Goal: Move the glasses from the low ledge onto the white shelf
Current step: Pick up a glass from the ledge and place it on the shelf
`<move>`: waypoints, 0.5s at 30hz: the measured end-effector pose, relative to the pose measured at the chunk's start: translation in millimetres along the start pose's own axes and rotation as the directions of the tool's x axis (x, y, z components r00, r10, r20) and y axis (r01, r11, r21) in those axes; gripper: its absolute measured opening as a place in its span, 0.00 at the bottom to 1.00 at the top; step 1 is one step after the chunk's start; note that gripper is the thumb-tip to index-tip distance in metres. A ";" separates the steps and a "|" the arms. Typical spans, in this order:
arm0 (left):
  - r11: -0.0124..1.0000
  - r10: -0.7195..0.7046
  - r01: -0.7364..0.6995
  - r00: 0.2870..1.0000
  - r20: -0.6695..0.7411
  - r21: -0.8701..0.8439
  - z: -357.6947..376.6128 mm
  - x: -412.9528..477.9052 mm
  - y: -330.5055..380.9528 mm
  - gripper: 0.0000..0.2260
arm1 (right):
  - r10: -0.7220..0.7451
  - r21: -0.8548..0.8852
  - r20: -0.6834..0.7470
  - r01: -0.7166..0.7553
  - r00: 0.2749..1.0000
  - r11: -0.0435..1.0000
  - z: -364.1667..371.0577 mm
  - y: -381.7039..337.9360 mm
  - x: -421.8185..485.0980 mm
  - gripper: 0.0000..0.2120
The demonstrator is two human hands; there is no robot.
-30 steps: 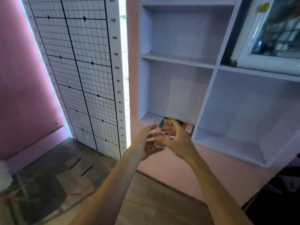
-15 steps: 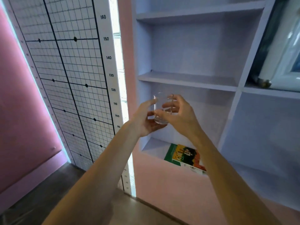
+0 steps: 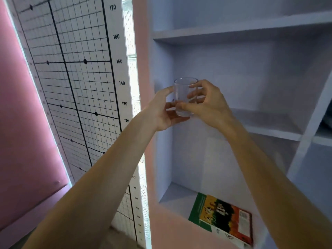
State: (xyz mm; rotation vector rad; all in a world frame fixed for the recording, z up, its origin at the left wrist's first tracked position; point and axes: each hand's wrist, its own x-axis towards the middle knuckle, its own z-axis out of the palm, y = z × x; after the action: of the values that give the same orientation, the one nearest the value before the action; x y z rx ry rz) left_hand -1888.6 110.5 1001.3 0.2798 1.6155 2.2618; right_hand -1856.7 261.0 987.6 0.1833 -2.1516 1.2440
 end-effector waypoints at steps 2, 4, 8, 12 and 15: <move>0.999 0.015 -0.017 0.997 -0.071 -0.028 1.8 9.2 10.0 0.21 | 0.044 -0.006 -0.055 -0.044 0.998 0.999 4.1 3.5 22.7 0.32; 0.998 0.053 -0.059 0.989 -0.139 -0.035 1.4 19.5 17.9 0.20 | 0.111 0.012 -0.113 -0.111 0.987 0.994 10.1 9.4 46.6 0.30; 0.995 0.084 -0.092 0.983 -0.163 -0.039 -2.8 29.3 25.4 0.21 | 0.181 -0.058 -0.192 -0.195 0.964 0.979 20.4 22.4 77.0 0.30; 0.990 0.138 -0.137 0.987 -0.084 0.021 -11.0 36.4 25.5 0.20 | 0.206 -0.176 -0.196 -0.241 0.959 0.954 37.9 34.2 96.5 0.30; 0.979 0.195 -0.191 0.979 -0.053 0.070 -14.6 34.7 22.2 0.20 | 0.208 -0.253 -0.201 -0.256 0.957 0.933 50.5 37.0 103.2 0.30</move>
State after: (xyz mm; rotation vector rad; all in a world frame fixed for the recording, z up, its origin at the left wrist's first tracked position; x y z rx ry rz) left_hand -1929.4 104.7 1016.0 0.4052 1.7631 2.3833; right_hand -1976.2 259.1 1003.6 -0.2971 -2.2118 1.0246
